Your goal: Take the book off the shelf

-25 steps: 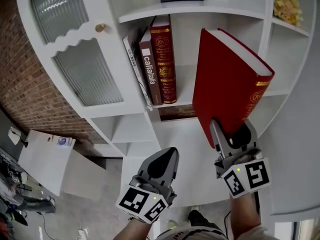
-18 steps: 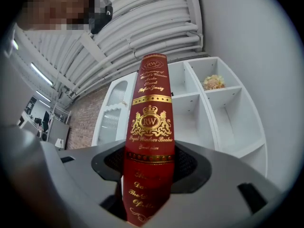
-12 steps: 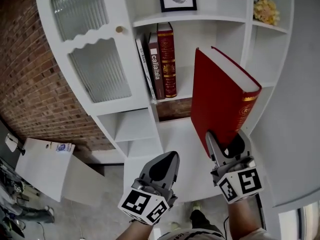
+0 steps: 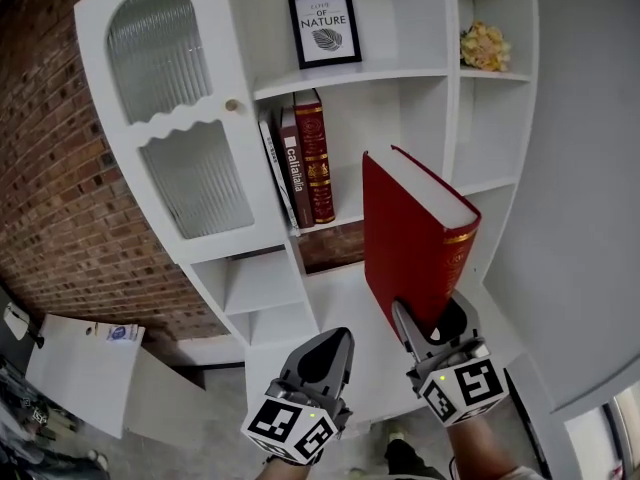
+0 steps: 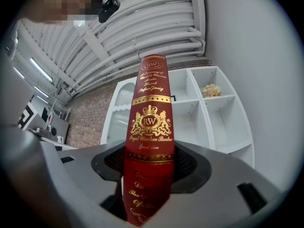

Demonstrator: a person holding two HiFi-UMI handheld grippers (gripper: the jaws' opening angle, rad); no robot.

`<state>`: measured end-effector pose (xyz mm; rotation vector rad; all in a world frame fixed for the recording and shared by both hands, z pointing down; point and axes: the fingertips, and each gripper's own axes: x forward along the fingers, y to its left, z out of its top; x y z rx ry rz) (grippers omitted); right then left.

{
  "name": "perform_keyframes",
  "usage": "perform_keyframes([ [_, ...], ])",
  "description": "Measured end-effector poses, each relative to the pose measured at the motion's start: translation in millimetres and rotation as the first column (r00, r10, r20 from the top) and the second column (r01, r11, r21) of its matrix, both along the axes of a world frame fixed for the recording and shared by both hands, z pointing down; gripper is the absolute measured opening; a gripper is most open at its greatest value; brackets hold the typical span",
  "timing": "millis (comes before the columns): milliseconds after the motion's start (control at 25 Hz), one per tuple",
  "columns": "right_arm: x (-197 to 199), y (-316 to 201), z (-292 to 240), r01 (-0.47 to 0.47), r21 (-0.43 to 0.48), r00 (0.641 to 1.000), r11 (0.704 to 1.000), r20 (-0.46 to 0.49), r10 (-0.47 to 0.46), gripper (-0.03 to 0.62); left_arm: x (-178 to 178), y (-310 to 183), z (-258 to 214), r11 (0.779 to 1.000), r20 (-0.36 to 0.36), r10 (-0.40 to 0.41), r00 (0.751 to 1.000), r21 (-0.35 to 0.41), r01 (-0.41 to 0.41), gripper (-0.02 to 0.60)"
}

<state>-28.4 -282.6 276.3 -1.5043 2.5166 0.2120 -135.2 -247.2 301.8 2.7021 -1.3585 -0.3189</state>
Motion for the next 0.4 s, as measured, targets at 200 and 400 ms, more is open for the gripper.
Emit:
perform_keyframes([
  [200,-7,2,-8,0.007,0.017,1.0,1.0,-0.01,-0.007,0.247,-7,2,-10,1.0,-0.005,-0.005,1.0,0.021,0.006,0.011],
  [400,-20,6,-14,0.007,0.012,1.0,1.0,0.005,-0.007,0.247,-22,8,-17,1.0,-0.005,-0.001,1.0,0.027,0.001,0.011],
])
